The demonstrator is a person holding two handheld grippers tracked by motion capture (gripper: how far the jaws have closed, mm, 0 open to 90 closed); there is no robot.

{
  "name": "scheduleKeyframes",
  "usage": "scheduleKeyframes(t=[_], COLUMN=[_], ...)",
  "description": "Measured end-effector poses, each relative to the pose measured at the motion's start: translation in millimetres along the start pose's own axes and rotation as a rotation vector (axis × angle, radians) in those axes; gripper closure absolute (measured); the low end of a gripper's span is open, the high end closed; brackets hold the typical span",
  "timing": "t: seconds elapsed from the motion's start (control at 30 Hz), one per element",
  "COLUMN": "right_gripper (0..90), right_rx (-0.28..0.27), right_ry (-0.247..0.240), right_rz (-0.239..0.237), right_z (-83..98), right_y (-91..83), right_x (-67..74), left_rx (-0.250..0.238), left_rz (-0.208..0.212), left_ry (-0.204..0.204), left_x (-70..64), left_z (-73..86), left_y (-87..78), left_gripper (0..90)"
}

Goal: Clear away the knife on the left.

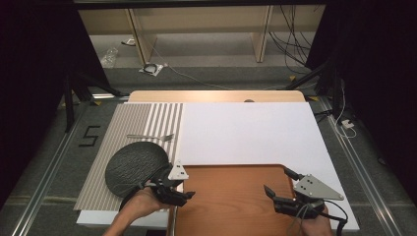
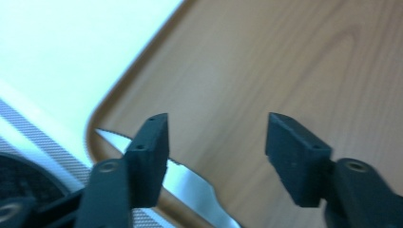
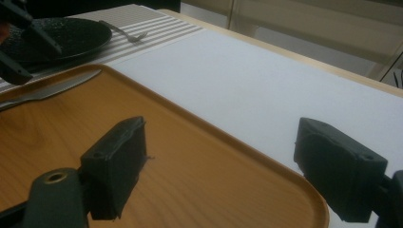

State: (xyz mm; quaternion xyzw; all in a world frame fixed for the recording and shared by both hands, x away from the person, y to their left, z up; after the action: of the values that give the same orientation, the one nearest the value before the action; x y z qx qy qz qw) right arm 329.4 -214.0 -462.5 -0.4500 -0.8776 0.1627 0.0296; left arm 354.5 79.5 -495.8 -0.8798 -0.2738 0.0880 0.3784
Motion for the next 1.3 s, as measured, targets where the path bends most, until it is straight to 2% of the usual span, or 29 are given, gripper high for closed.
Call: scheduleKeyframes(t=[0.03, 0.1, 0.13, 0.17, 0.23, 0.5, 0.67, 0.93, 1.3], right_gripper=[19.1, 19.1, 19.1, 19.1, 19.1, 19.1, 19.1, 19.1, 19.1], right_rx=[-0.001, -0.006, -0.004, -0.004, -0.003, -0.007, 0.009, 0.000, -0.001], right_ry=[-0.001, 0.001, 0.001, 0.001, 0.003, 0.002, 0.003, 0.009, 0.014], right_rz=[0.000, -0.001, -0.002, -0.002, -0.001, -0.001, -0.002, -0.005, -0.013], right_z=[-0.1, -0.5, -0.4, -0.4, -0.1, -0.2, 1.0, 2.0, 2.1], right_y=[0.1, 0.6, 0.4, 0.4, 0.3, 0.4, -0.4, 0.0, 2.0], right_x=[0.0, 0.2, 0.2, 0.2, 0.2, -0.2, -0.1, -1.7, -1.1], left_rx=[-0.022, -0.041, -0.068, -0.068, -0.098, -0.135, -0.149, -0.172, -0.178], left_rz=[-0.022, -0.035, -0.034, -0.034, -0.042, -0.085, -0.094, -0.112, -0.134], left_ry=[-0.006, -0.020, -0.043, -0.043, -0.059, -0.083, -0.104, -0.139, -0.156], left_x=[4.7, 8.1, 12.2, 12.2, 17.6, 31.7, 37.5, 49.0, 56.9], left_z=[-1.3, -2.5, -4.6, -4.6, -6.2, -7.8, -8.2, -8.8, -7.4], left_y=[-1.7, -3.1, -5.7, -5.7, -8.9, -17.6, -22.0, -27.7, -35.0], left_gripper=[36.4, 34.3, 33.2, 32.0, 29.2, 24.9, 24.2, 23.4, 22.2])
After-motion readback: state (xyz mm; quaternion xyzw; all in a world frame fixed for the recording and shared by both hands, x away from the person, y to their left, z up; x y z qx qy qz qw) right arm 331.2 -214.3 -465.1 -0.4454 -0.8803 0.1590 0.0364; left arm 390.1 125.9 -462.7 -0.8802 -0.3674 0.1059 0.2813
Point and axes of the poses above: each handheld gripper's, and its own axes: y roughly forward along the jaws, z roughly out of its underside, x roughly to its left, the point moved 8 cm from there along y, roughly forward along the jaws, and after that the axes turned 6 degrees about -x, right-handed, at the moved point
